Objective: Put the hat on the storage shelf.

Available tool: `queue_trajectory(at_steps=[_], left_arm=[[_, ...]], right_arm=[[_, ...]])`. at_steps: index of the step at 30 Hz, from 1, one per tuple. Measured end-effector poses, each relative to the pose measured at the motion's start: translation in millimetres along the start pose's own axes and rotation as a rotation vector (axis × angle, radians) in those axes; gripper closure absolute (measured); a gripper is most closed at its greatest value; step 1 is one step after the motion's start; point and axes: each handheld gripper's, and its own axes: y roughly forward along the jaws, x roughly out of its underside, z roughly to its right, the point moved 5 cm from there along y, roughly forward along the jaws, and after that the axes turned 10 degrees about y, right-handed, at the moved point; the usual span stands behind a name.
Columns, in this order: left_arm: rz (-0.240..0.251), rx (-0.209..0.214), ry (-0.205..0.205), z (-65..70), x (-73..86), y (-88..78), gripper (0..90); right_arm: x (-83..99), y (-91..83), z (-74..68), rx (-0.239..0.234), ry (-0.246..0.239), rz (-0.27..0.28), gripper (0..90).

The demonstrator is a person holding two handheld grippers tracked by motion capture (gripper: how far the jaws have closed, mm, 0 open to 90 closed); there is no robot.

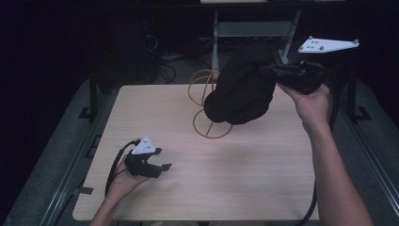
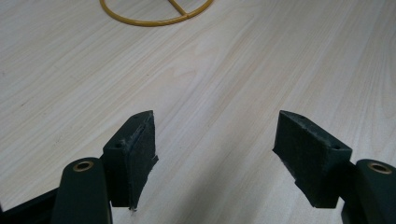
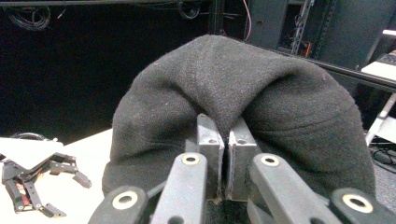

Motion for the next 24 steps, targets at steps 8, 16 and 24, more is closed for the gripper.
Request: queue_trajectory(at_steps=[8,16,24], left_arm=[[0.014,0.005,-0.028,-1.7,0.1,-1.6,27.8],[0.014,0.007,-0.022,-1.5,-0.7,-2.2,27.8],[0.017,0.012,-0.021,-1.1,-1.6,-0.9,27.8]], right_arm=[[-8.4,15.9,-3.1,-0.007,-0.011,-0.022,86.7],[-19.0,39.9,-8.2,-0.024,-0.018,-0.065,86.7],[-25.2,67.2,-9.1,-0.035,-0.013,-0.083,86.7]])
